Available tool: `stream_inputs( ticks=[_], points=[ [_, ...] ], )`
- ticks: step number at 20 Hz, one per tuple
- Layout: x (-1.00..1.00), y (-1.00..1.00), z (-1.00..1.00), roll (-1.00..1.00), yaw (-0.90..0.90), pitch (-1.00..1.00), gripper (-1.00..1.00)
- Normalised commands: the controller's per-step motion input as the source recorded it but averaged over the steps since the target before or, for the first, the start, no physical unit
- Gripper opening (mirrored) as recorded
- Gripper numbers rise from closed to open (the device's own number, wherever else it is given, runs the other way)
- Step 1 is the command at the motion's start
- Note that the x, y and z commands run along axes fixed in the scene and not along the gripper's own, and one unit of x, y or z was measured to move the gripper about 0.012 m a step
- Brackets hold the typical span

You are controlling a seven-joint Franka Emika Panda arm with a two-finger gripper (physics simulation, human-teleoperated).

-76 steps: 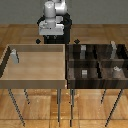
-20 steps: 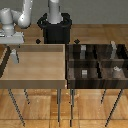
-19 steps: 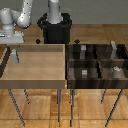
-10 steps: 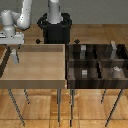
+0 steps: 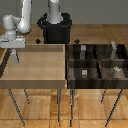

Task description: Place the milk carton into the appropriate compartment.

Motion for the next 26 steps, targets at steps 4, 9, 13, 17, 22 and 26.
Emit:
stream_inputs(
  ticks=[4,9,13,17,22,26],
  points=[
    [0.0,0.0,0.0,0.0,0.0,0.0,-1.0],
    [0.0,0.0,0.0,0.0,0.0,0.03,-1.0],
    [0.0,0.0,0.0,0.0,0.0,1.0,-1.0],
    [0.0,0.0,0.0,0.0,0.0,0.44,-1.0],
    [0.0,0.0,0.0,0.0,0.0,0.0,-1.0],
    [0.0,0.0,0.0,0.0,0.0,0.0,-1.0]
  ],
)
